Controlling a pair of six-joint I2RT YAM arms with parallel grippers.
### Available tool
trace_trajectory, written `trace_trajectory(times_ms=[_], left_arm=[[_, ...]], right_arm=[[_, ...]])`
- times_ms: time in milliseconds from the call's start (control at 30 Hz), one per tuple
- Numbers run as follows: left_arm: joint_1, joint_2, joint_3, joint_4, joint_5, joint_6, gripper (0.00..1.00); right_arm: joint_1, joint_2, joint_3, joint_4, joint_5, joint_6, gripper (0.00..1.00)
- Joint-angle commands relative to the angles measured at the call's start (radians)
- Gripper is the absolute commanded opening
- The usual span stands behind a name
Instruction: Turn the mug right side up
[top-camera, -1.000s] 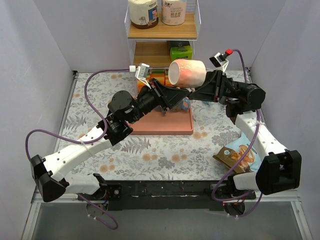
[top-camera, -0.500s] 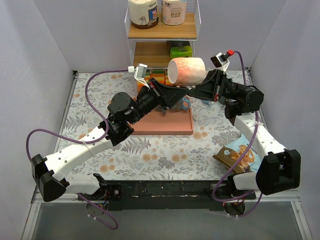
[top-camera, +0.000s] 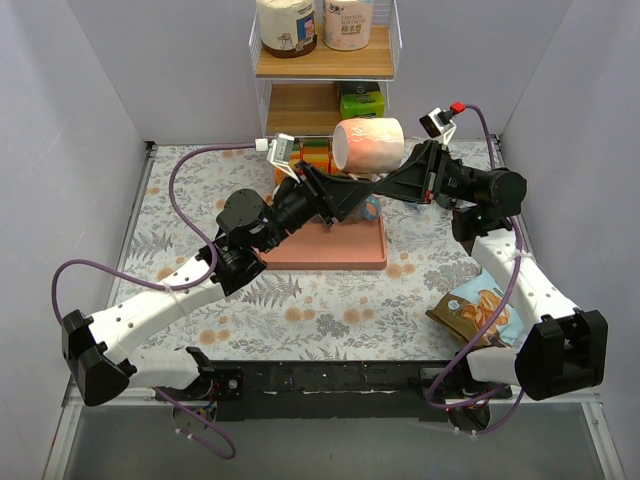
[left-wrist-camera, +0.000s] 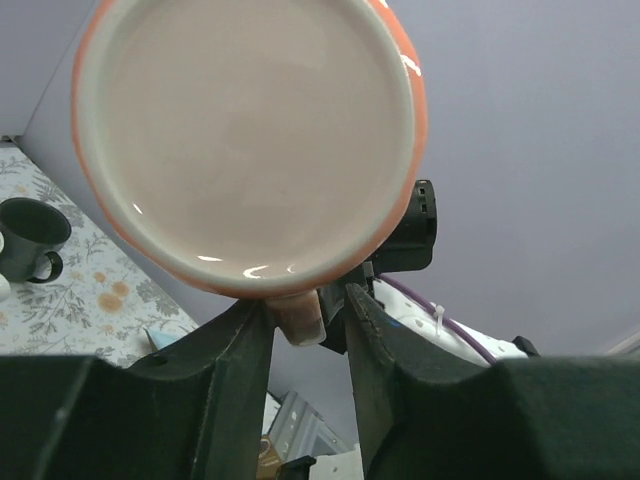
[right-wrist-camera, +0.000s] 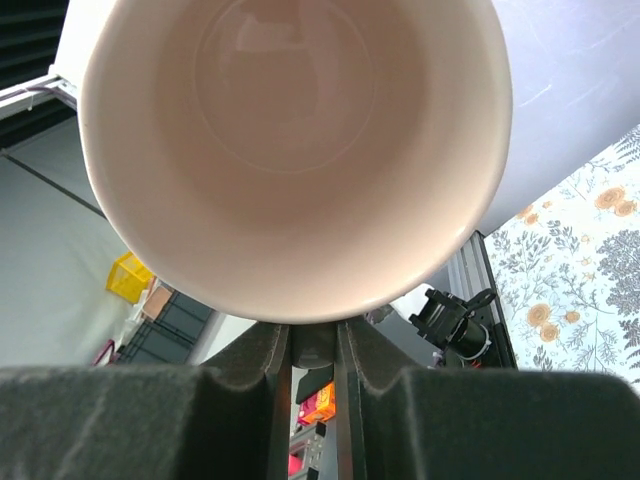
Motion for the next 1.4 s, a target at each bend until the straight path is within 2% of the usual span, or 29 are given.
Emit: trace_trajectory(times_ms=[0,233,333,367,467,500,600,800,833,933,1033,1167,1300,1367], left_arm=[[-0.009,-0.034,-0.024,-0.040,-0.026,0.024,0.35],[-0.009,-0.049,-0.043,-0.049,-0.055,0.026,0.53],[-0.009,-0.055,-0.054,-0.052,-0.062,0.026,0.63],[-0.009,-0.062,-0.059,-0.054,-0.063,0.026,0.71],[-0.009,-0.088,-0.086,-0.048,-0.062,0.035,0.83],[-0.009,-0.095,-0.106,-0.045,-0.060,0.045,0.90],[-0.009,-0.135,-0.128,-0.052,-0.057,0.062,0.98],[-0.009,-0.174,-0.097,-0.219,-0.152,0.102,0.98],[-0.009,-0.180,-0.094,-0.241,-0.163,0.108,0.98],[-0.009,-0.187,-0.082,-0.285,-0.193,0.121,0.98],[-0.009,-0.166,-0.025,-0.403,-0.236,0.134,0.98],[-0.009,-0.096,0.097,-0.631,-0.301,0.128,0.98],[-0.009,-0.022,0.251,-0.767,-0.270,0.150,0.98],[-0.008,-0.013,0.269,-0.816,-0.278,0.153,0.98]], right_arm=[[0.002,-0.060,0.033,-0.030,0.095,-0.062,0.01],[0.004,-0.071,0.025,-0.049,0.115,-0.062,0.01],[0.002,-0.074,0.024,-0.073,0.126,-0.072,0.01],[0.002,-0.074,0.024,-0.085,0.129,-0.080,0.01],[-0.005,-0.074,0.028,-0.153,0.123,-0.129,0.01],[-0.011,-0.074,0.034,-0.179,0.120,-0.146,0.01],[-0.054,-0.079,0.053,-0.305,0.105,-0.238,0.01],[-0.215,-0.116,0.102,-0.703,0.106,-0.509,0.01],[-0.247,-0.119,0.117,-0.813,0.120,-0.589,0.01],[-0.299,-0.126,0.133,-0.967,0.147,-0.698,0.01],[-0.355,-0.137,0.131,-1.071,0.199,-0.766,0.01],[-0.438,-0.186,0.062,-1.168,0.328,-0.763,0.01],[-0.487,-0.199,-0.021,-1.242,0.411,-0.755,0.01],[-0.528,-0.189,-0.047,-1.245,0.428,-0.726,0.01]])
